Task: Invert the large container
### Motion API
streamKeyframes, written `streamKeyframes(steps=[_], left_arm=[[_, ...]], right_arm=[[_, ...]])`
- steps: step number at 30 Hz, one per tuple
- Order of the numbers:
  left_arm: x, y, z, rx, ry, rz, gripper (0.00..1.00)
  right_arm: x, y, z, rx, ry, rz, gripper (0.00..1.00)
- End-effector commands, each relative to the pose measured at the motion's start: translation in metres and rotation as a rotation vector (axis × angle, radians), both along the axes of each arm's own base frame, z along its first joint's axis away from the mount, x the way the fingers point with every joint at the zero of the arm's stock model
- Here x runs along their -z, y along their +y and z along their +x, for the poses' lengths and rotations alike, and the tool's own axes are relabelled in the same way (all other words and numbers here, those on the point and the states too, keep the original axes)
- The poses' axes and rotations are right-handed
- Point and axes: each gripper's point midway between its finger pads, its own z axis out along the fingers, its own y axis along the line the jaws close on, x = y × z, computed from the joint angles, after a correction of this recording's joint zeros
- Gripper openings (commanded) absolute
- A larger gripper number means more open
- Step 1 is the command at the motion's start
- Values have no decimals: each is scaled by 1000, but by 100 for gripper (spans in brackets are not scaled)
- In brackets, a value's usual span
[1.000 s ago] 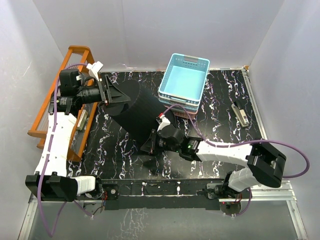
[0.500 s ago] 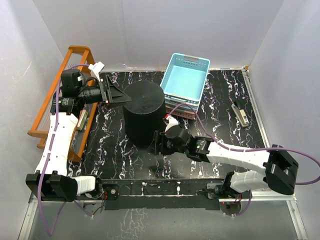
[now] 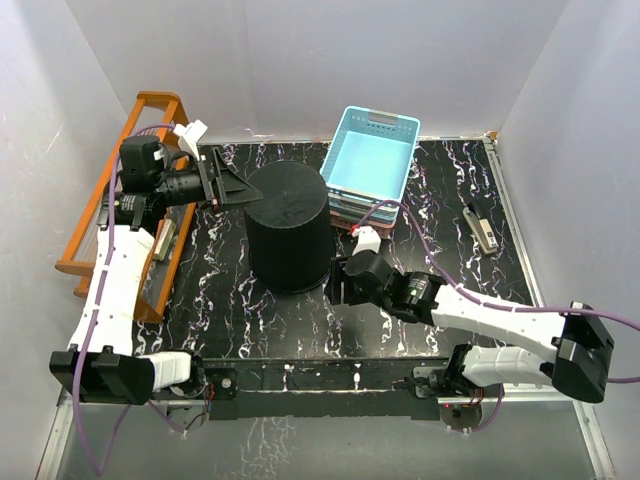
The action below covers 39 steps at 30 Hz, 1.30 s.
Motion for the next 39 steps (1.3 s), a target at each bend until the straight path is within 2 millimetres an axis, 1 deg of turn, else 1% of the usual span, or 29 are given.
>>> streamKeyframes(steps=[1,2,5,7,9,12,18,20,21,22,24,26,27,28,30,31,32,33,35,36,37,39], left_arm=[[-24,-2,-11,-36,-127,68,76],[-24,-5,-10,-58,-136,79,76],[-30,-16,-16,-64,-182,89,79],[-32,-19,-18,-69,-192,98,81],[-31,-19,-20,-73,-190,104,81],[-30,-17,-21,-85,-191,111,82],[-33,-11,-24,-116,-200,138,84],[-34,-7,-24,-142,-201,159,85],[-35,-4,-24,-158,-200,172,86],[-35,-1,-24,-176,-199,187,87],[-27,10,-19,-233,-175,247,88],[-18,16,-17,-258,-145,296,89],[-14,17,-16,-261,-134,305,89],[-12,18,-15,-262,-129,309,89],[-7,14,-12,-248,-120,300,89],[-4,13,-11,-247,-114,300,89],[0,14,-7,-255,-98,309,90],[5,17,-4,-274,-76,330,90],[21,19,3,-286,-28,398,90],[25,16,5,-284,-22,423,90],[21,0,5,-264,-57,429,90],[12,-12,6,-248,-94,412,90]], right_arm=[[-24,7,29,23,-113,-14,57],[-24,11,32,19,-117,-16,57],[-27,26,43,-4,-141,-4,57],[-28,39,50,-21,-154,9,57],[-35,54,57,-43,-173,36,57],[-37,81,68,-81,-185,68,57],[-47,150,93,-177,-211,145,57],[-43,171,102,-212,-206,141,58],[-38,178,105,-226,-194,124,58],[-38,182,106,-238,-186,112,58],[-44,180,105,-249,-188,101,58],[-54,166,103,-231,-224,94,59],[-69,153,103,-203,-261,93,62],[-76,138,103,-176,-292,72,64],[-89,102,104,-102,-347,6,71],[-95,80,105,-61,-378,-42,73],[-110,57,106,-13,-415,-71,76],[-118,37,109,31,-440,-102,78],[-133,-8,115,125,-468,-165,81],[-142,-29,120,173,-478,-184,81],[-159,-72,132,274,-499,-216,83],[-166,-104,145,349,-500,-247,84]])
